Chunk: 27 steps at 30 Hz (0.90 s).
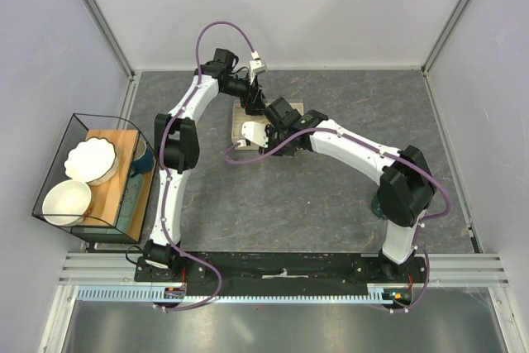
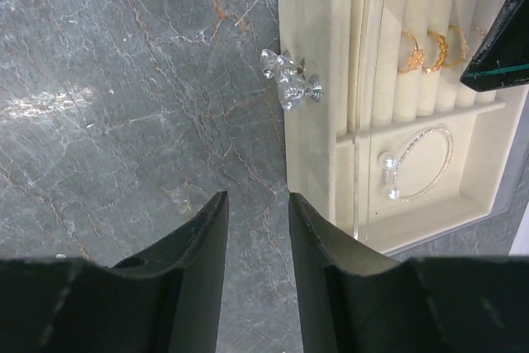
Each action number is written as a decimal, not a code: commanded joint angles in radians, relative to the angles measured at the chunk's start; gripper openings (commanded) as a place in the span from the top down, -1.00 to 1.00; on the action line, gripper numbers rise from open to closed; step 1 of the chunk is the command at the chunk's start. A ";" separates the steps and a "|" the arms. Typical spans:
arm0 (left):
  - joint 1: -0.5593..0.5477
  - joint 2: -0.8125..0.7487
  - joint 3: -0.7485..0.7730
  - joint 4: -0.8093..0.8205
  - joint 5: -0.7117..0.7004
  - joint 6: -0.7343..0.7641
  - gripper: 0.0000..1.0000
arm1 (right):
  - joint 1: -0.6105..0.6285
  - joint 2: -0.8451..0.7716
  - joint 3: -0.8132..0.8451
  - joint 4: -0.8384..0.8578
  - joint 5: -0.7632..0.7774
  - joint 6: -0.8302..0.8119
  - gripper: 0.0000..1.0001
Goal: Organize the mixed jewelry
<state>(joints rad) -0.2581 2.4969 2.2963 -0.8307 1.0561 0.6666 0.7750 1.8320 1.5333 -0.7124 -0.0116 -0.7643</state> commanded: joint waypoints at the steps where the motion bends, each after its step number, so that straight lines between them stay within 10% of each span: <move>1: -0.013 -0.043 -0.015 -0.002 -0.022 0.002 -0.72 | -0.005 0.021 0.002 0.041 -0.021 0.007 0.16; 27: -0.012 -0.050 -0.031 -0.001 -0.005 0.010 -0.72 | -0.039 0.145 0.100 0.136 0.088 0.003 0.24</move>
<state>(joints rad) -0.2588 2.4897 2.2837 -0.8207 1.0531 0.6670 0.7441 1.9629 1.5826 -0.6178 0.0399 -0.7628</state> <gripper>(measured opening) 0.865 0.384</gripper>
